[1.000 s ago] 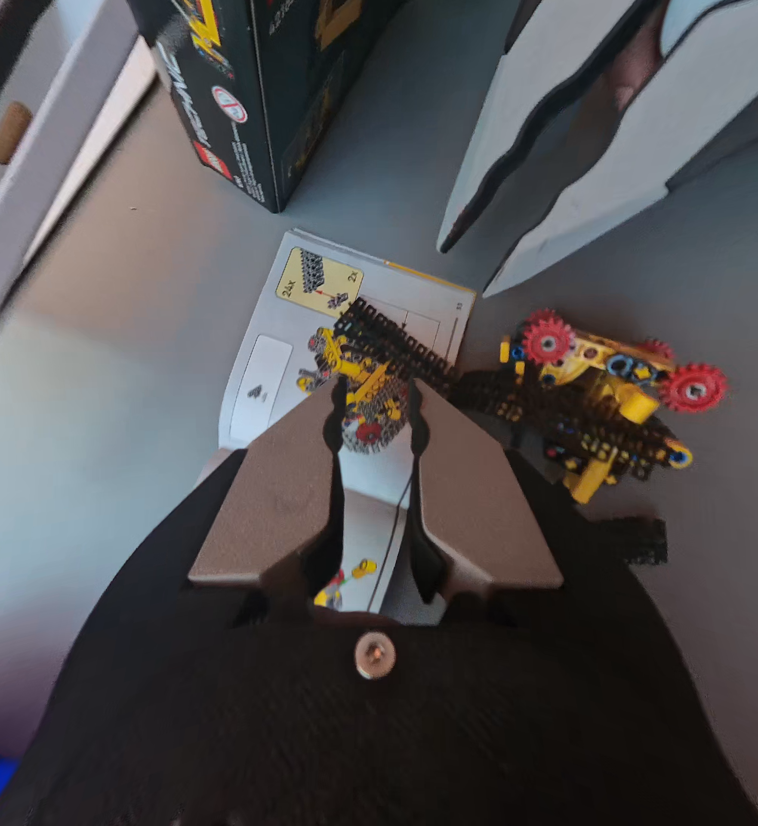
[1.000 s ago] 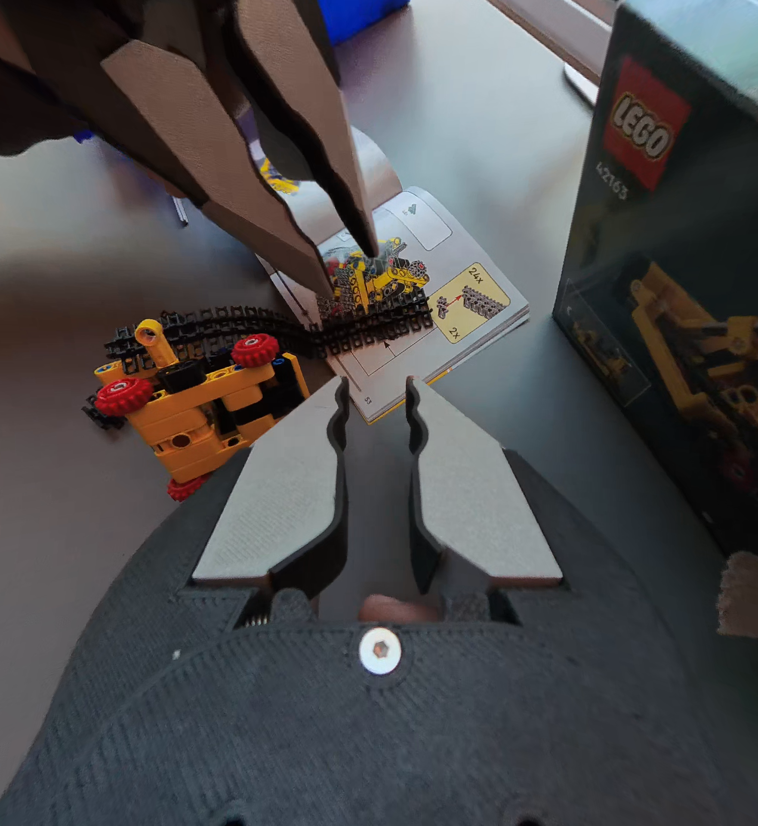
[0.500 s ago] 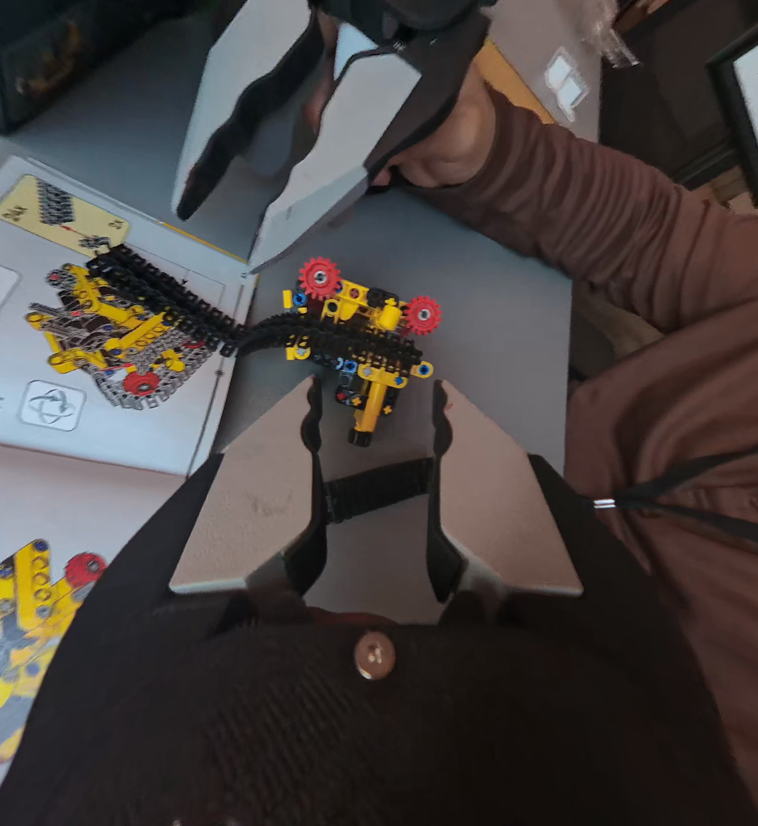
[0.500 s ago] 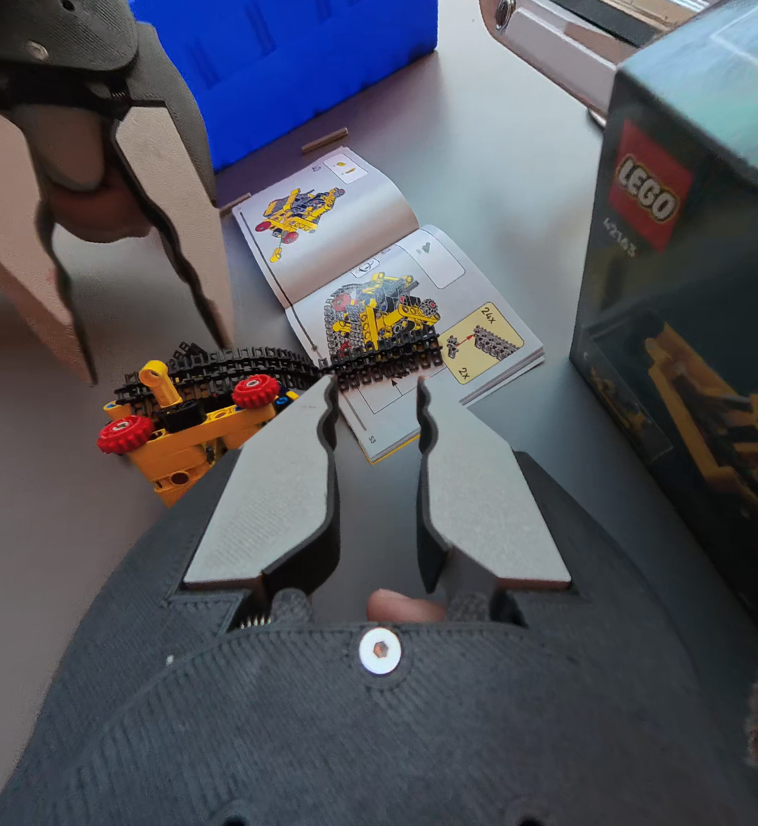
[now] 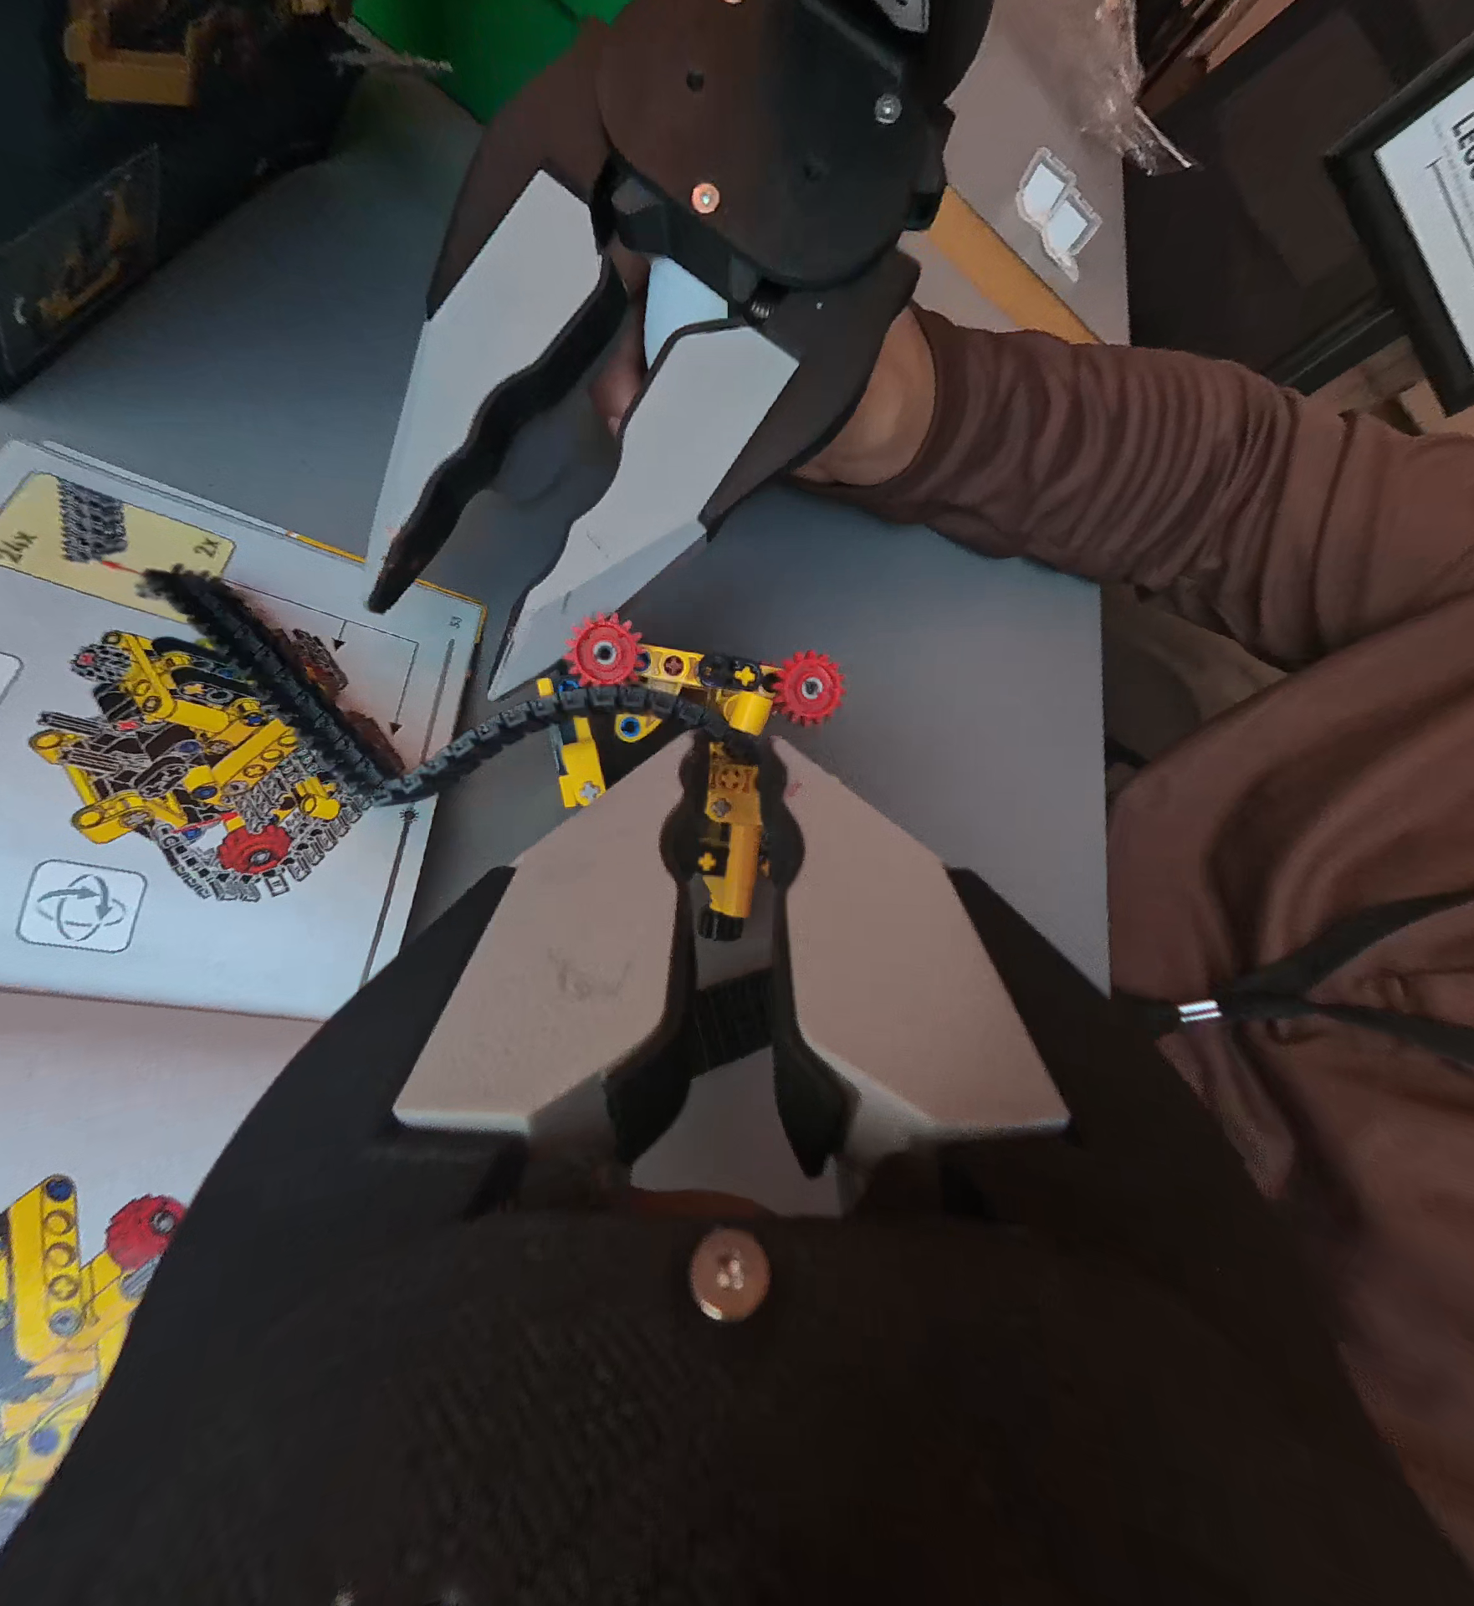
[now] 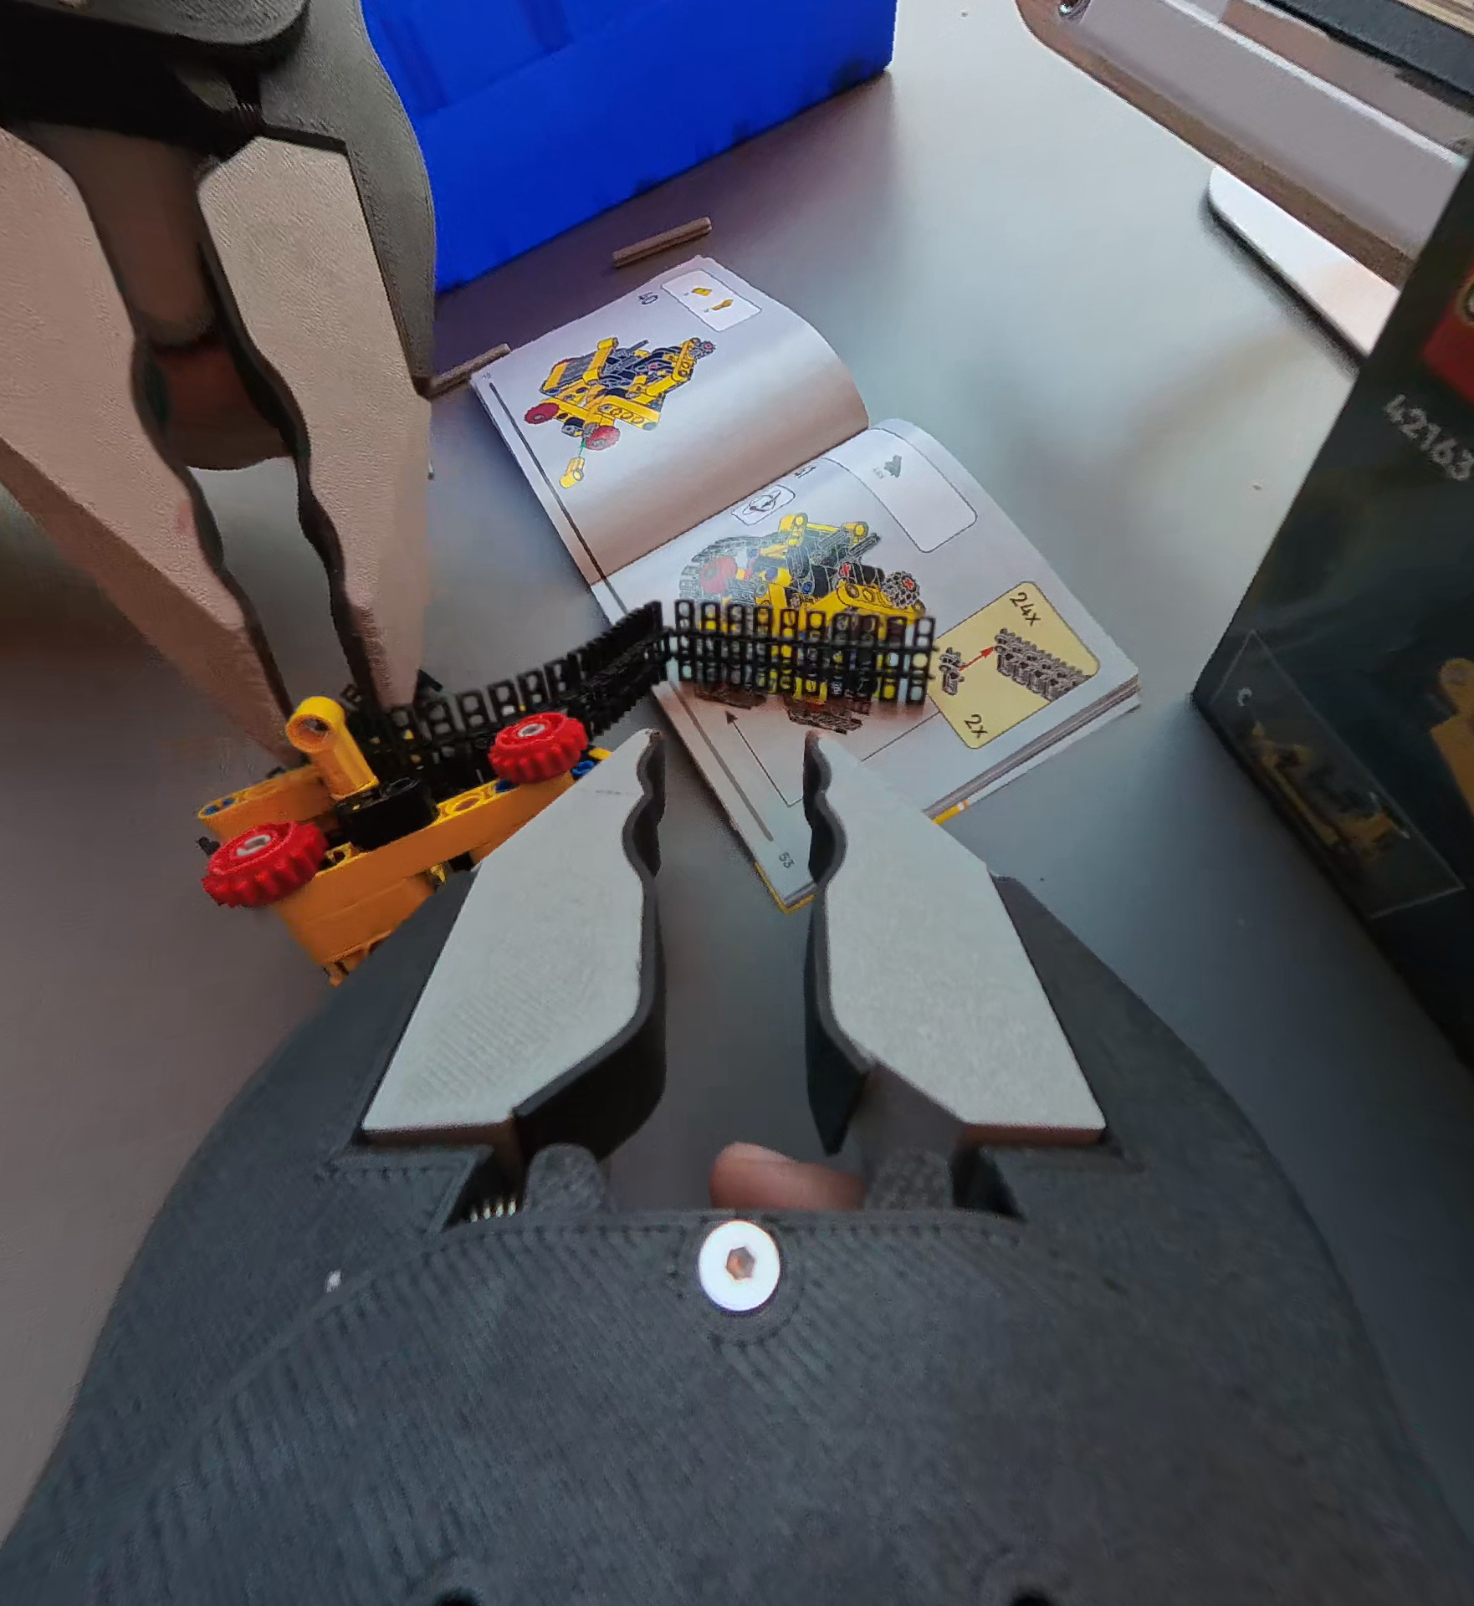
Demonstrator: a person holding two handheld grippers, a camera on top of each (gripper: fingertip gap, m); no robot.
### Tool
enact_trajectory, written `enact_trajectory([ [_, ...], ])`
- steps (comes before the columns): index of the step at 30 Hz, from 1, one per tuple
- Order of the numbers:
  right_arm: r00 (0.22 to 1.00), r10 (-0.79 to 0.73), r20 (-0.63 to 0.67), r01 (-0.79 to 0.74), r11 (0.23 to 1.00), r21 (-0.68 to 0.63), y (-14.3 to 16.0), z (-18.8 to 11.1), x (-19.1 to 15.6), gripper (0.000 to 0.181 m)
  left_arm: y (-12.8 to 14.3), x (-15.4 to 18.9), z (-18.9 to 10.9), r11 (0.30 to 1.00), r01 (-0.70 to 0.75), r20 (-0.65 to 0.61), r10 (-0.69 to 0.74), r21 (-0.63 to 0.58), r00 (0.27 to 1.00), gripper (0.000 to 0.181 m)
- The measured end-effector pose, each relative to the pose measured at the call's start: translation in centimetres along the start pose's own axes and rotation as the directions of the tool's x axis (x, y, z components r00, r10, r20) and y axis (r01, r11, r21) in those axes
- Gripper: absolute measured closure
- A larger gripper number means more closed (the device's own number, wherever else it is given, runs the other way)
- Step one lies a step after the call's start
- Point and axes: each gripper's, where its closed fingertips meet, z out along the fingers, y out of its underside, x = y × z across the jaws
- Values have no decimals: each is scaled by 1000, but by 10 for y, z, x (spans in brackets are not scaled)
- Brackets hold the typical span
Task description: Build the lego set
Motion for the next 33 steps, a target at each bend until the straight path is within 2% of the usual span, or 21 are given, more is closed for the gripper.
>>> enact_trajectory([
  [4, 999, -21, -45, 21, 1000, -13, 1, 2, 2, 152, 3, 1, -1, 998, -66, 59, 67, -23, 996, 181],
  [10, 999, -4, -44, 5, 1000, 9, -1, -1, 3, 150, 9, 7, 1, 993, -100, 73, 104, -55, 992, 181],
  [13, 999, 15, -38, -13, 999, 38, -4, -4, 5, 149, 17, 1, -7, 980, -168, 156, 184, -111, 971, 172],
  [16, 999, 33, -34, -31, 997, 67, -7, -8, 8, 148, 25, -9, -16, 958, -205, 257, 254, -201, 933, 152],
  [18, 999, 40, -31, -37, 996, 76, -8, -10, 11, 146, 25, -9, -19, 926, -293, 288, 356, -239, 889, 149],
  [22, 998, 57, -22, -54, 994, 97, -10, -13, 13, 146, 21, 2, -13, 811, -512, 317, 583, -284, 748, 150],
  [25, 998, 61, -21, -59, 993, 99, -10, -13, 13, 145, 16, 7, -7, 717, -622, 342, 697, -316, 630, 153],
  [27, 998, 57, -25, -54, 993, 101, -10, -13, 13, 145, 11, 1, -11, 678, -646, 396, 733, -351, 554, 159],
  [28, 998, 54, -29, -51, 993, 103, -11, -14, 14, 145, 10, -9, -16, 674, -630, 432, 735, -386, 522, 159],
  [31, 998, 46, -34, -42, 994, 102, -10, -15, 14, 145, 16, -40, -26, 722, -551, 482, 691, -418, 539, 151],
  [33, 999, 48, -22, -45, 993, 105, -11, -15, 13, 143, 13, -59, -30, 709, -552, 512, 702, -439, 495, 148],
])
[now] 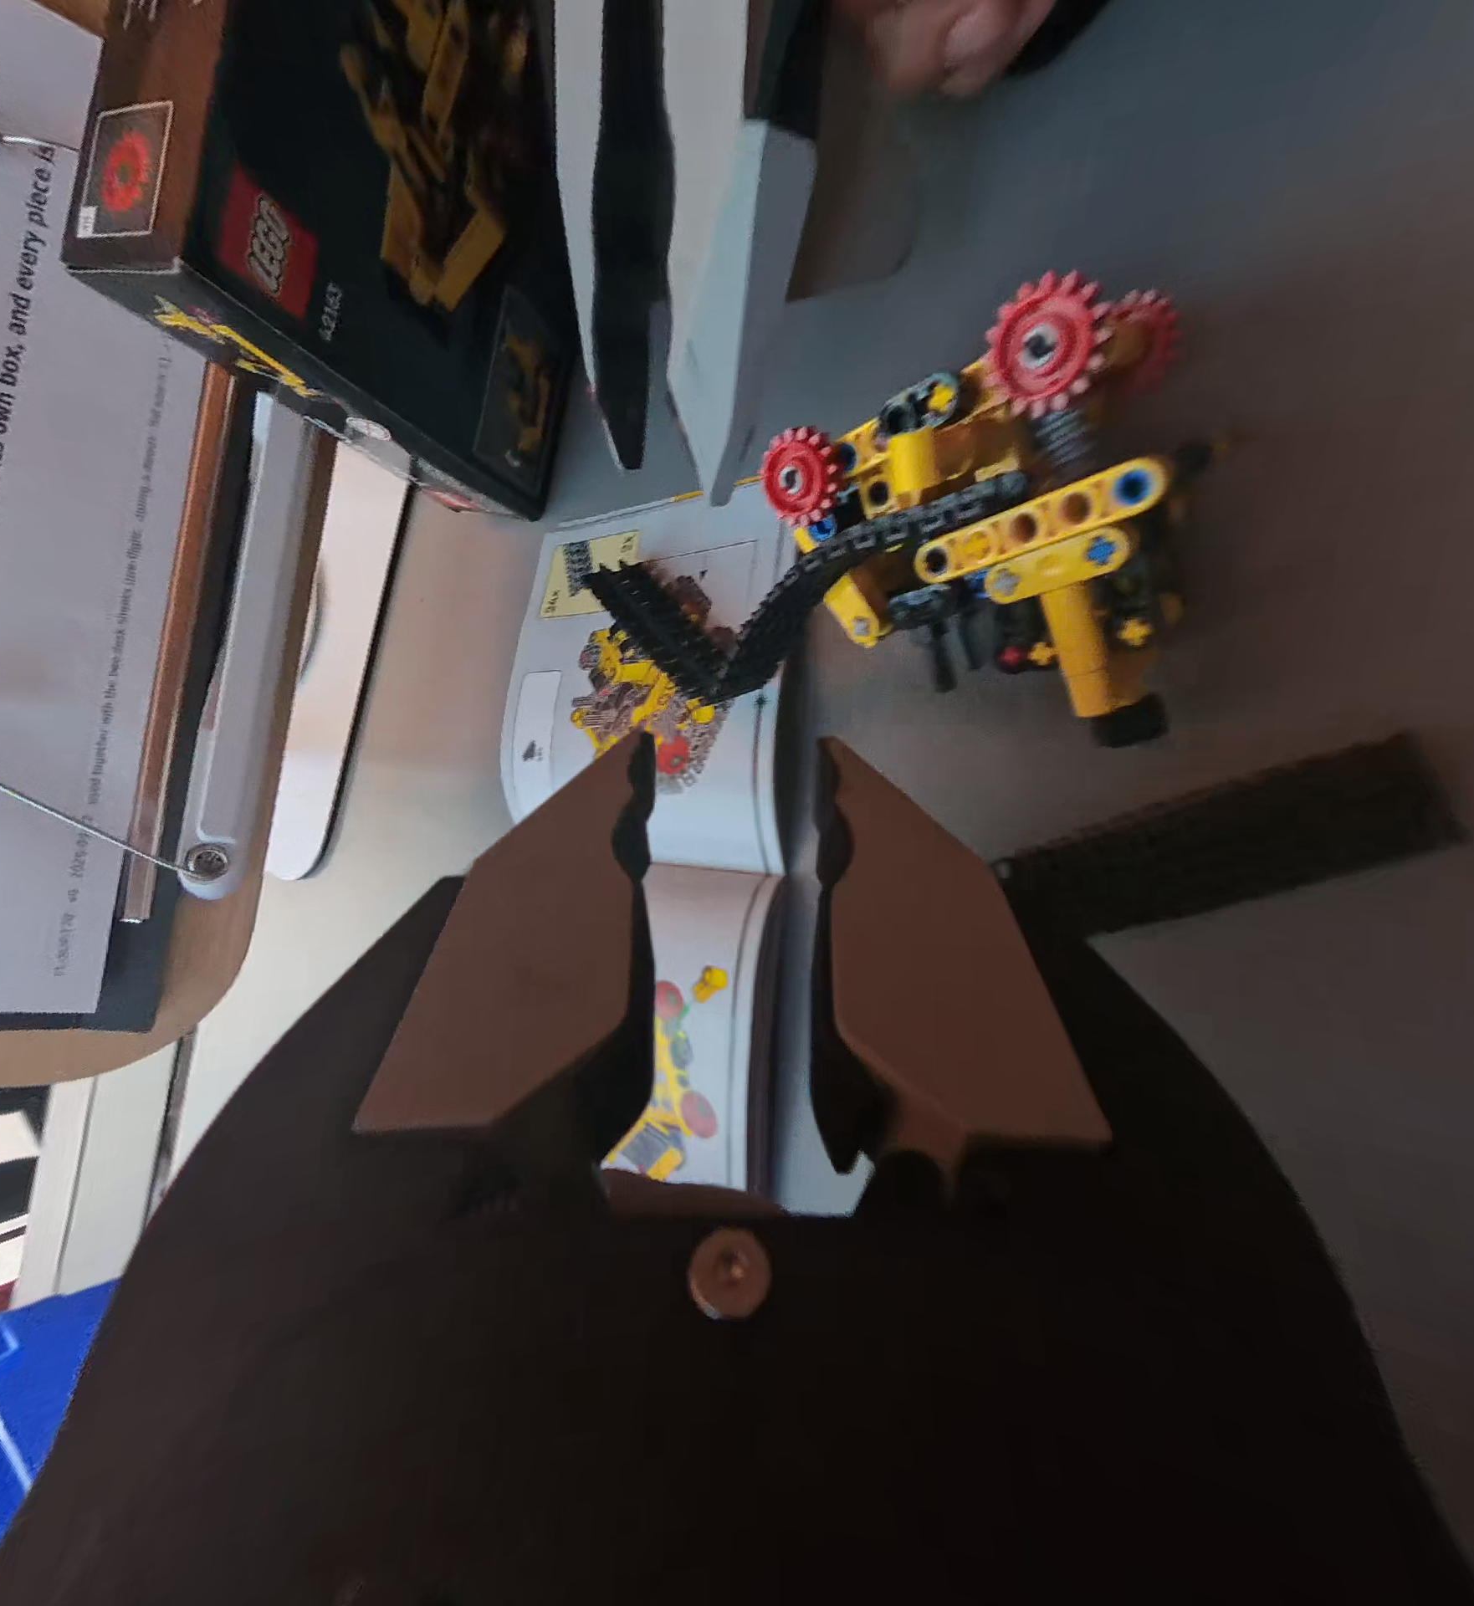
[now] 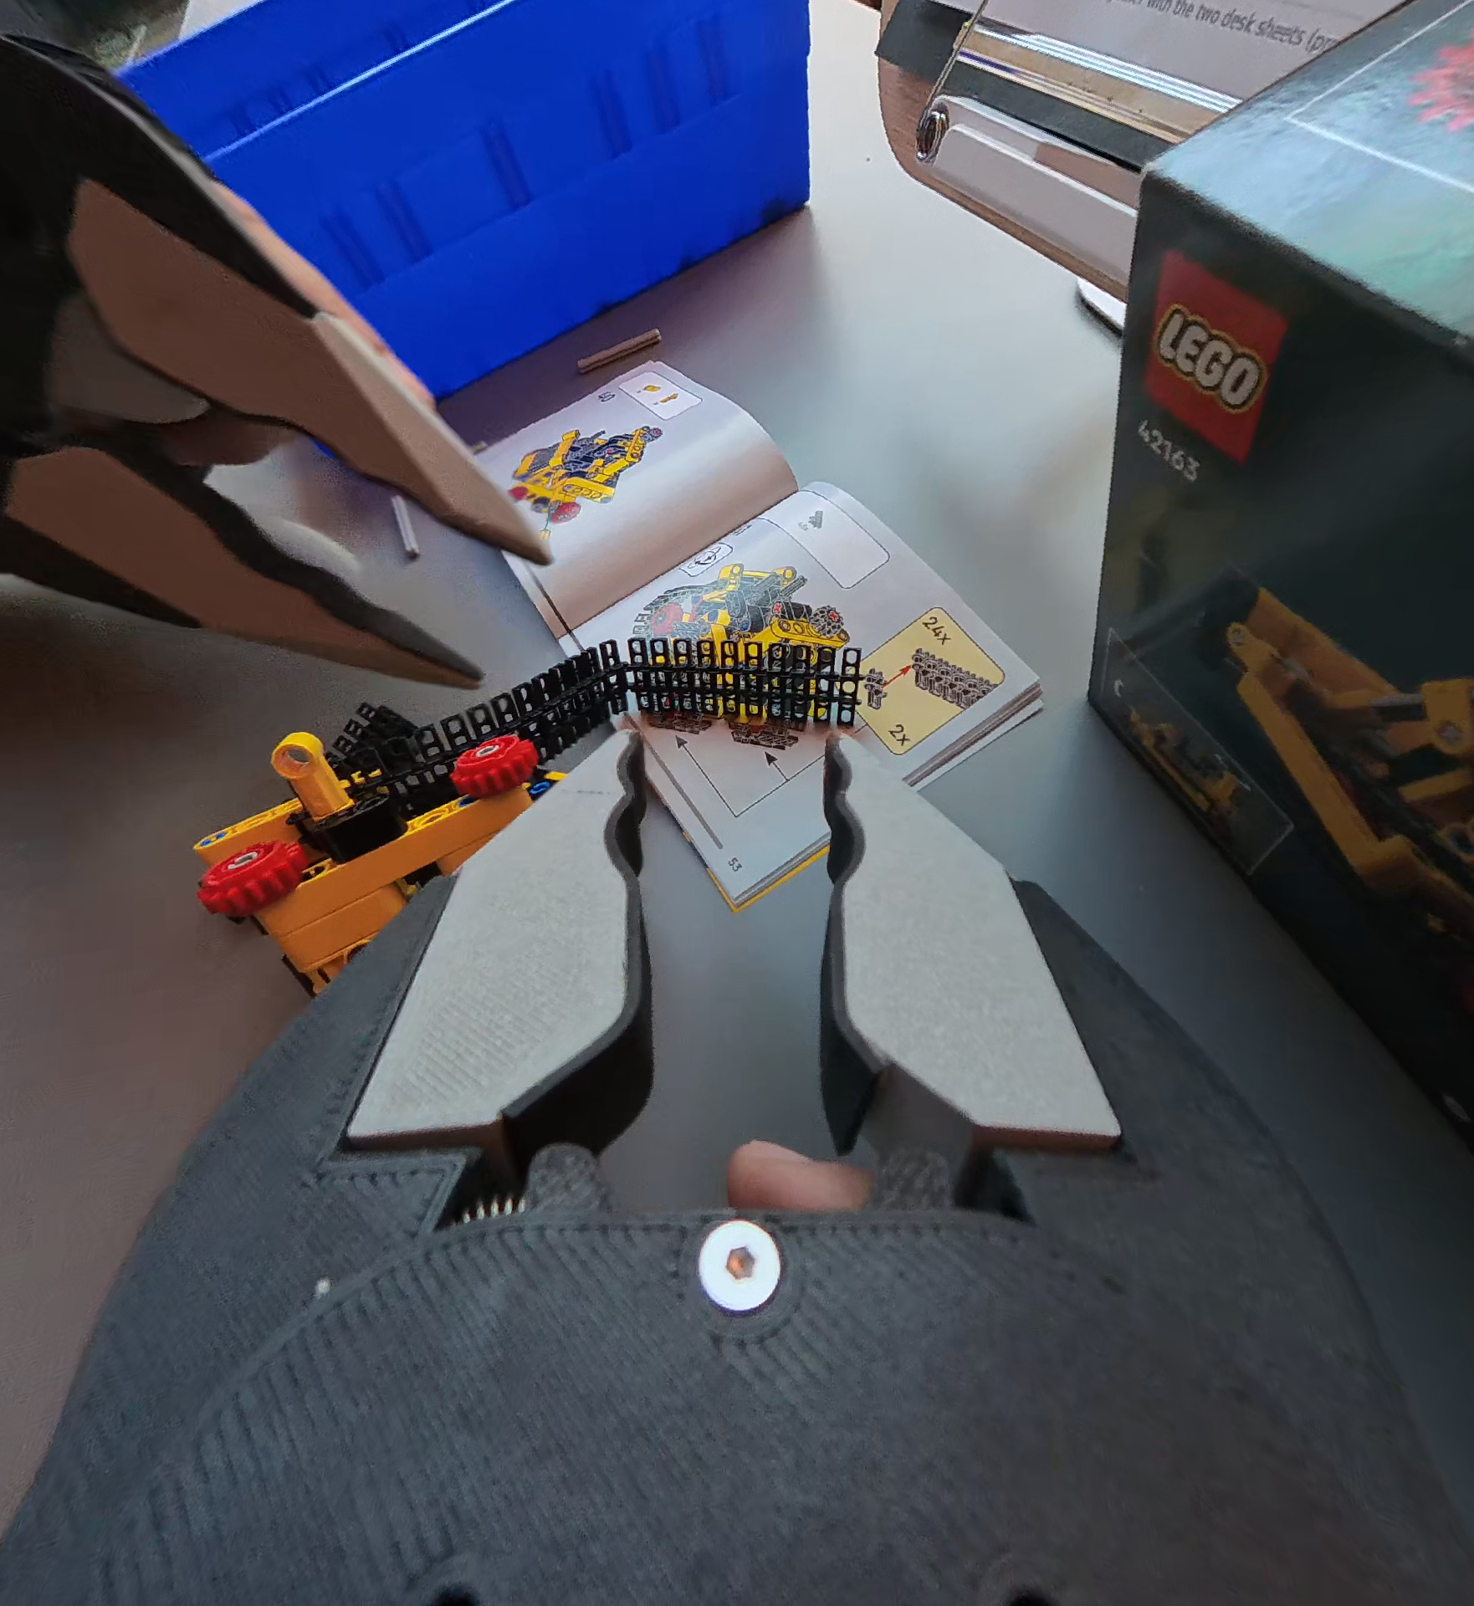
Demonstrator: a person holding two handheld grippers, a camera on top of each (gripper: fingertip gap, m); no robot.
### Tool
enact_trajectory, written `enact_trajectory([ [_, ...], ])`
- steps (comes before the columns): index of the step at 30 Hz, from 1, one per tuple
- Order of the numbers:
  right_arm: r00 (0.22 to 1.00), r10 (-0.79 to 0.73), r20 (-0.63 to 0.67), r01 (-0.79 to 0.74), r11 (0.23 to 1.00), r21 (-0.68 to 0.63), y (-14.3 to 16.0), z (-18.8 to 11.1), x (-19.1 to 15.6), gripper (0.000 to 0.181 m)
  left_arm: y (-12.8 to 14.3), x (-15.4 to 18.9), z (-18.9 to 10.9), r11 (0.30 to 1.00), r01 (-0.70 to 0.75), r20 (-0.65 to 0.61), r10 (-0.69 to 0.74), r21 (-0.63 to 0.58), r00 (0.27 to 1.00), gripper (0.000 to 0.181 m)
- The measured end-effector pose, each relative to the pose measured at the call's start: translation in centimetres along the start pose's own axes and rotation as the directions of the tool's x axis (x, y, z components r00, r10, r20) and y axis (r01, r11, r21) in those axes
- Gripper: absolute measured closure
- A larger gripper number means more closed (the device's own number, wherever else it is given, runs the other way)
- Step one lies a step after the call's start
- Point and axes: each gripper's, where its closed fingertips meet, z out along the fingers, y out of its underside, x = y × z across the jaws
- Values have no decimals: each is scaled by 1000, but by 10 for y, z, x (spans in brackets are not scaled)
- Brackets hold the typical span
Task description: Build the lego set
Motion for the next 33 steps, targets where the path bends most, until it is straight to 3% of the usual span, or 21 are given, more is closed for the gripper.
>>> enact_trajectory([
  [6, 1000, -3, 16, 3, 1000, 28, -3, -3, -2, 142, 2, -9, 27, 994, -106, -1, 106, 22, 994, 140],
  [9, 999, -19, 31, 18, 999, 42, -5, -5, -6, 140, -3, -6, 33, 987, -155, -37, 157, 51, 987, 149],
  [13, 998, -28, 53, 25, 998, 58, -5, -10, -18, 141, -14, 3, 32, 972, -199, -97, 211, 121, 973, 180],
  [19, 1000, -20, -19, 21, 999, 47, 6, -24, -21, 142, -23, 12, 20, 952, -210, -107, 238, 222, 965, 180],
  [24, 1000, -8, -21, 10, 995, 97, 2, -45, -27, 137, -21, 16, 17, 958, -224, -99, 244, 177, 965, 181],
  [29, 986, -145, -83, 154, 982, 109, 3, -64, -60, 131, -23, 19, 14, 967, -239, -112, 248, 91, 962, 181],
  [33, 899, -355, -255, 383, 921, 68, 6, -71, -88, 138, -24, 21, 14, 969, -239, -140, 244, 57, 959, 181],
])
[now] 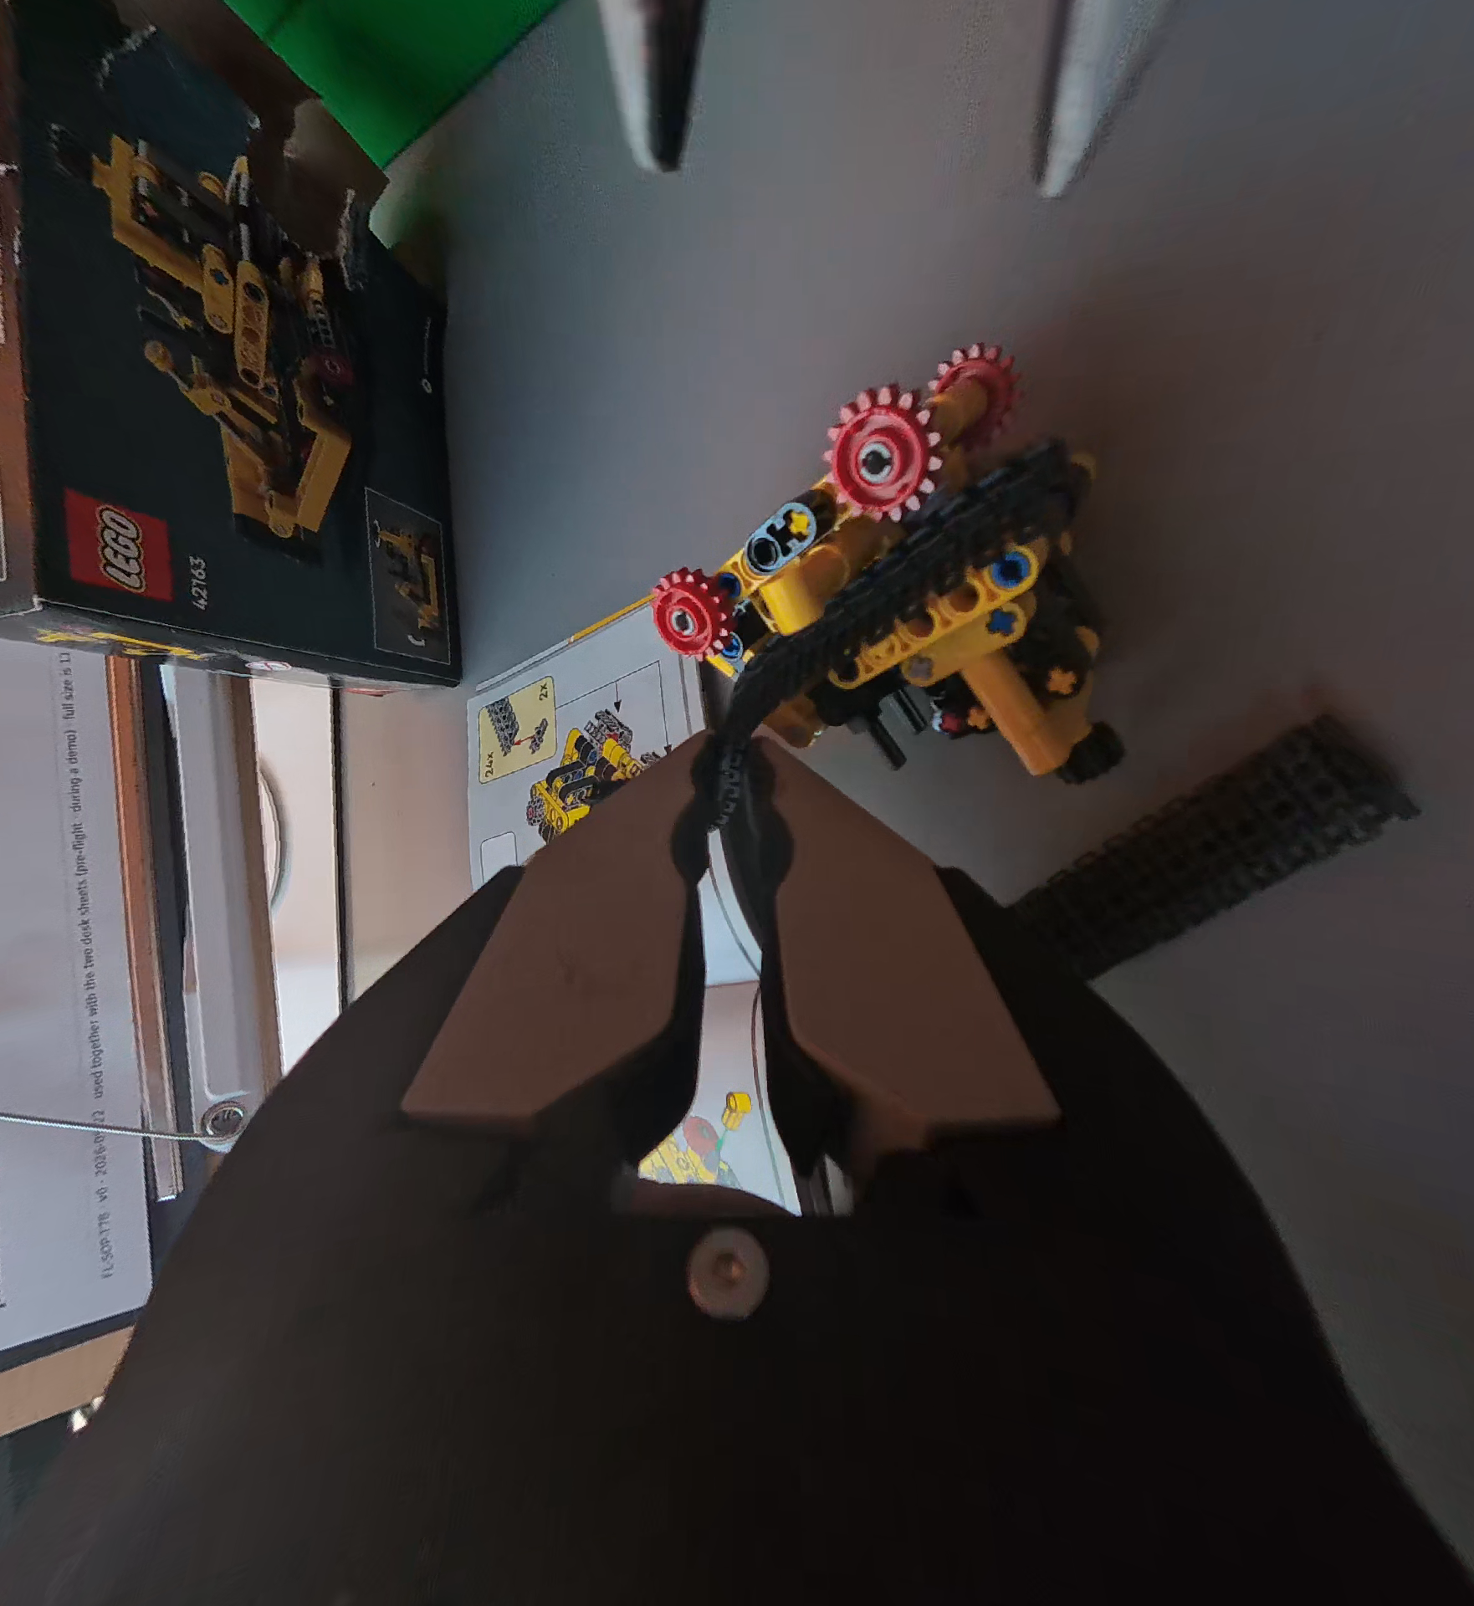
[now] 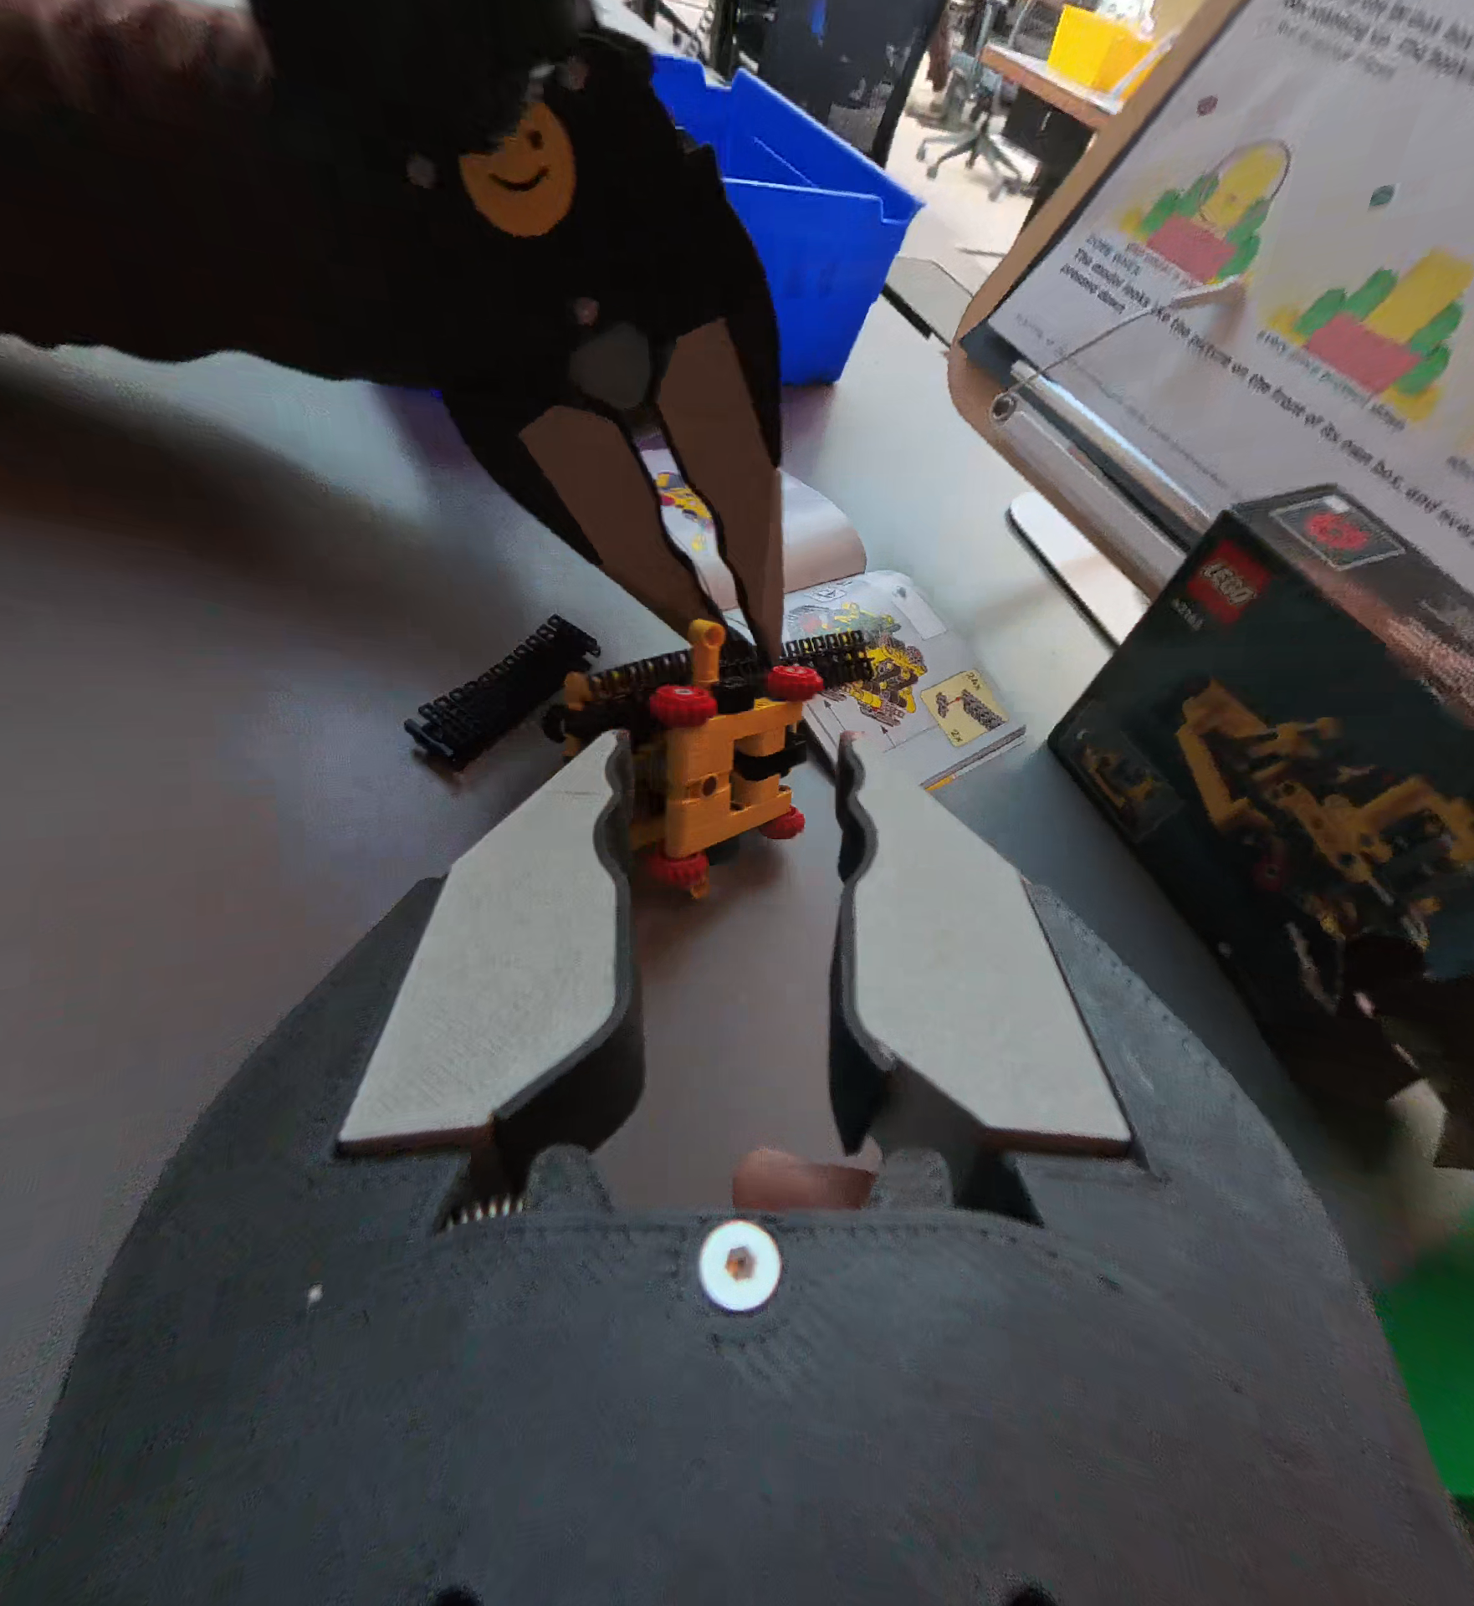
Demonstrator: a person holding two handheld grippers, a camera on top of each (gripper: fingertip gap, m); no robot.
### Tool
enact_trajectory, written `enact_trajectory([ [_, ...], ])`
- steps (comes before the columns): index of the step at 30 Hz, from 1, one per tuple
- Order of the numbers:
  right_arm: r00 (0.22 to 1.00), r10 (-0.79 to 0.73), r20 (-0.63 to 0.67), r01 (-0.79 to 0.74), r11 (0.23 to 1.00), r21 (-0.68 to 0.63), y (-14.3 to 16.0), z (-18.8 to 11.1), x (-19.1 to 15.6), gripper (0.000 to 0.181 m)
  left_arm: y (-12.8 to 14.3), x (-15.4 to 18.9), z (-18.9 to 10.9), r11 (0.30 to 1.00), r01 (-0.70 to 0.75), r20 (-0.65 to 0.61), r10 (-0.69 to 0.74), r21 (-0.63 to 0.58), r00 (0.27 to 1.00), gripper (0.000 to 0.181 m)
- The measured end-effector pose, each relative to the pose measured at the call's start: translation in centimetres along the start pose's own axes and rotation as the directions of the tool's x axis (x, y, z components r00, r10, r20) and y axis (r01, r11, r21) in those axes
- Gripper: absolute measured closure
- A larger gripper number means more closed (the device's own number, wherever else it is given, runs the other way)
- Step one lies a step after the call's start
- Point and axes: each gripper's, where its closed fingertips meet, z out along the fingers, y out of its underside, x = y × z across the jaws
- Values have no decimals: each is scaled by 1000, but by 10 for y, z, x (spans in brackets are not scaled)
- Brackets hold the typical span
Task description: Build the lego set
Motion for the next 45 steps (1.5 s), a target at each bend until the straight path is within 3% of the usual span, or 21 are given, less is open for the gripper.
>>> enact_trajectory([
  [6, 988, -145, -54, 141, 987, -74, 2, 13, -34, 147, -1, 1, 0, 1000, 0, -22, 0, -16, 1000, 181],
  [12, 951, -279, -133, 253, 950, -183, 14, 24, -32, 166, -1, 2, 0, 1000, 12, -36, -12, -14, 999, 180],
  [24, 940, -298, -168, 266, 945, -188, 14, 25, -32, 179, -4, 2, 1, 1000, 27, -49, -27, 5, 998, 179],
  [29, 942, -290, -167, 259, 948, -185, 16, 23, -32, 179, 6, -2, -15, 978, 200, -43, -197, 59, 979, 154],
  [32, 950, -265, -163, 236, 956, -173, 15, 23, -32, 180, 22, -4, -22, 910, 411, -74, -408, 44, 910, 157],
  [35, 960, -235, -149, 210, 964, -164, 14, 24, -32, 179, 33, -3, -21, 787, 617, -150, -609, 5, 779, 161],
  [38, 963, -229, -142, 206, 965, -162, 15, 25, -33, 179, 19, 1, -19, 602, 798, -354, -750, -15, 559, 180],
  [40, 964, -226, -138, 203, 966, -162, 16, 25, -34, 179, 22, -1, -14, 506, 860, -393, -806, -72, 442, 181],
  [44, 970, -208, -124, 188, 969, -160, 18, 26, -34, 179, 38, -8, -8, 449, 884, -347, -855, -126, 385, 181],
  [45, 972, -203, -119, 183, 970, -159, 18, 26, -35, 179, 36, -14, -9, 428, 897, -355, -860, -110, 366, 166],
])
